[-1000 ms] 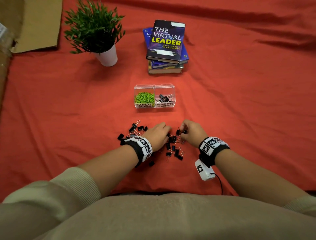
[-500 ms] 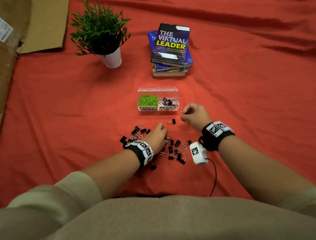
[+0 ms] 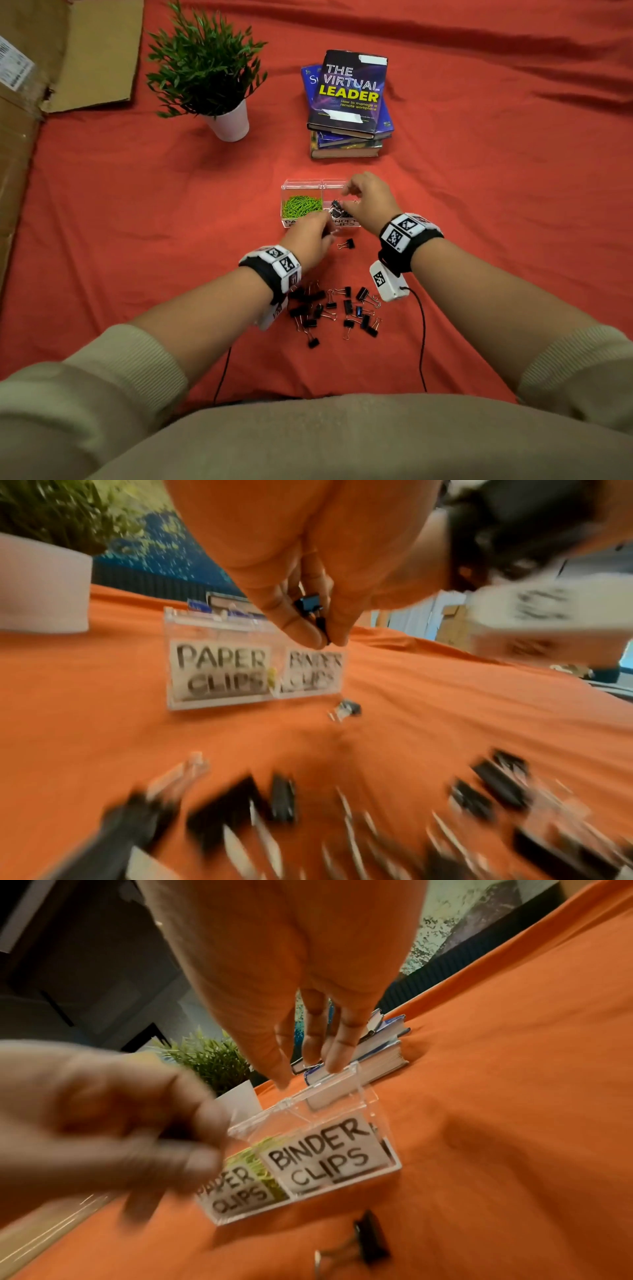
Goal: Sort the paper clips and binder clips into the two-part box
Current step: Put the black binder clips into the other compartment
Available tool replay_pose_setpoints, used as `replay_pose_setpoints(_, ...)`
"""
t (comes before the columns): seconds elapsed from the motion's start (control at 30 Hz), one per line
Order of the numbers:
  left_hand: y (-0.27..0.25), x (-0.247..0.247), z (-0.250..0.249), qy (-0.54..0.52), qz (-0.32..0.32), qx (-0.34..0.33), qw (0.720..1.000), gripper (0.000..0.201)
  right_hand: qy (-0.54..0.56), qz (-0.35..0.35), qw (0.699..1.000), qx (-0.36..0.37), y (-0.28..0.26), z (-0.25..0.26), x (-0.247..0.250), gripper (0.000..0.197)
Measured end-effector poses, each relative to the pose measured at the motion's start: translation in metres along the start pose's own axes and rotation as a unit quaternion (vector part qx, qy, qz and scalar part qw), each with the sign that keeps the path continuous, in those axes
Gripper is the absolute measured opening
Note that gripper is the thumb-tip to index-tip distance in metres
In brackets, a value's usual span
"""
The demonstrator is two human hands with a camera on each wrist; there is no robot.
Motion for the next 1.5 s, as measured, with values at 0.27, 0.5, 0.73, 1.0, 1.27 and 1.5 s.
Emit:
replay_pose_setpoints(0.27,0.057,0.025,0.004,0.041,-0.027,-0.001,0.999,0.014,-0.113,0.082,0.99,-0.005,-0.054,-0.035,-0.037,0.028)
replay_pose_setpoints(0.5,0.041,0.013,-0.016,0.15,-0.016,-0.076,0.986,0.034,-0.185,0.127,0.974,-0.009,-0.059,-0.054,-0.051,0.03)
replay_pose_setpoints(0.73,-0.037,-0.057,-0.024,0.091,0.14,-0.116,0.979,0.028,-0.112,0.128,0.984,-0.042,-0.076,-0.082,-0.032,0.028)
replay_pose_setpoints(1.0,-0.054,-0.081,-0.019,0.107,0.18,-0.111,0.971,0.028,-0.128,0.211,0.968,0.034,-0.118,-0.079,-0.049,0.032)
replay_pose_setpoints(1.27,-0.06,-0.075,-0.018,0.039,0.133,-0.103,0.985,0.014,-0.165,0.19,0.968,0.02,-0.127,-0.087,-0.058,0.028)
replay_pose_setpoints(1.5,-0.061,-0.022,0.024,-0.035,0.027,0.073,0.996,0.022,-0.062,0.177,0.98,-0.069,-0.112,-0.077,-0.045,0.016)
Point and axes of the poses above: each hand's wrist, its own y-axis towards the middle knuckle, its own x-axis out of the back of the hand, z = x × y, the point moved 6 cm from there along y, towards the middle knuckle, and after that the axes turned 14 degrees about -x, right-handed, at the moved point
